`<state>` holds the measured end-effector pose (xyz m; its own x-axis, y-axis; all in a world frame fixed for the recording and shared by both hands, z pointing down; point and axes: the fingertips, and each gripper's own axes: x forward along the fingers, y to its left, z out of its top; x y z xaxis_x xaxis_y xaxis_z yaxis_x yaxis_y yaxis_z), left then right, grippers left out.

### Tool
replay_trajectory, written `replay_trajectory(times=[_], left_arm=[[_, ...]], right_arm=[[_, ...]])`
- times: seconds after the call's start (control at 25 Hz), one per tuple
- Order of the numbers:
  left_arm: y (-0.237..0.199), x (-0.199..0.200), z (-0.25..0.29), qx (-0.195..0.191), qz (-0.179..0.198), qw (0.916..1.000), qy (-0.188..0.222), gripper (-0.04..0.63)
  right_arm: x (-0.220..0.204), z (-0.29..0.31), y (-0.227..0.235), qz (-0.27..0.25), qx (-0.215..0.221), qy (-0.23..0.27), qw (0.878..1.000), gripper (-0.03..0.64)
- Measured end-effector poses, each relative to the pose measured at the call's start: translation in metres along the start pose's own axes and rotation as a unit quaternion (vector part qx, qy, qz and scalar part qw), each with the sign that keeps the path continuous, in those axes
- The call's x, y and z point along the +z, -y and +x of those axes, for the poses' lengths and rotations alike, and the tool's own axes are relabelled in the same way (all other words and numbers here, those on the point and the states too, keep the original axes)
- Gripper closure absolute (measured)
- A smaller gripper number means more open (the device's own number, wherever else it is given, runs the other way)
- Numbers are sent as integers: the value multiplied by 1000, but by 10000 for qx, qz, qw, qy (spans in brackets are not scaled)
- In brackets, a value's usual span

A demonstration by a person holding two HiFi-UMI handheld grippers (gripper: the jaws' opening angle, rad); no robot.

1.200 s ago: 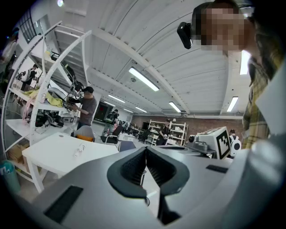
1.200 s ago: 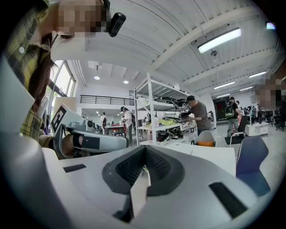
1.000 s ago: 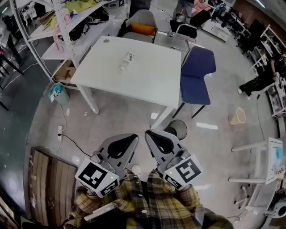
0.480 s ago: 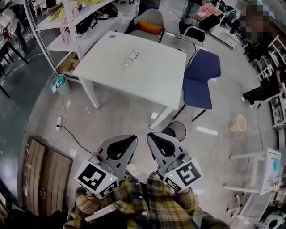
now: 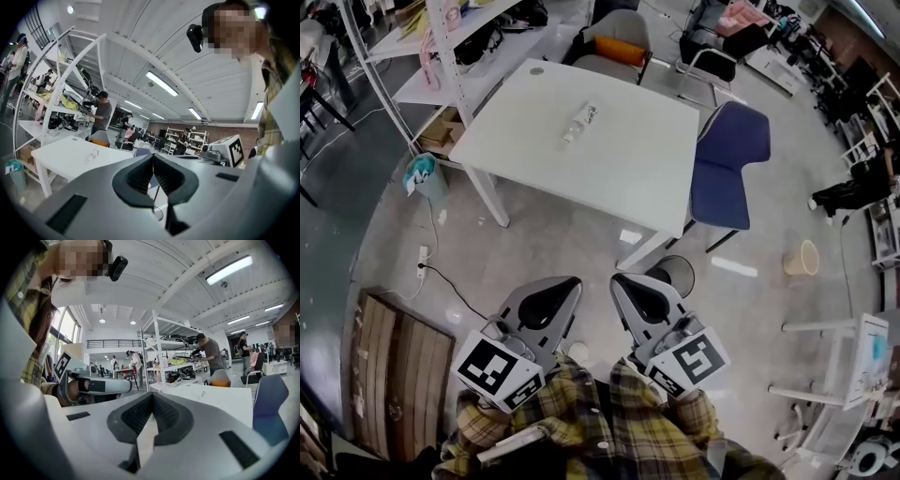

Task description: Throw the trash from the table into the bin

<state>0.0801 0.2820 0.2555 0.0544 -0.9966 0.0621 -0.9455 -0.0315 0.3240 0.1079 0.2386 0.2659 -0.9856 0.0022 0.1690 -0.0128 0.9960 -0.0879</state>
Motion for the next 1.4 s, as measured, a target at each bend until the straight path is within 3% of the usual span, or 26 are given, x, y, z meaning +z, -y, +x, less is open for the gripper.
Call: replay_trajectory(times=[0.72, 1.08, 1.4], left_arm=[[-197, 69, 26, -380, 48, 9991, -195, 584], [-242, 62, 38, -644, -231, 9969, -401, 584], [-277, 68, 79, -637, -265, 9966, -440, 584]], right_arm=[[27, 174, 56, 227, -925, -46, 9954, 618], [27, 216, 66, 334, -1180, -125, 9924, 618], [23, 242, 118, 333, -1378, -291, 9895, 618]])
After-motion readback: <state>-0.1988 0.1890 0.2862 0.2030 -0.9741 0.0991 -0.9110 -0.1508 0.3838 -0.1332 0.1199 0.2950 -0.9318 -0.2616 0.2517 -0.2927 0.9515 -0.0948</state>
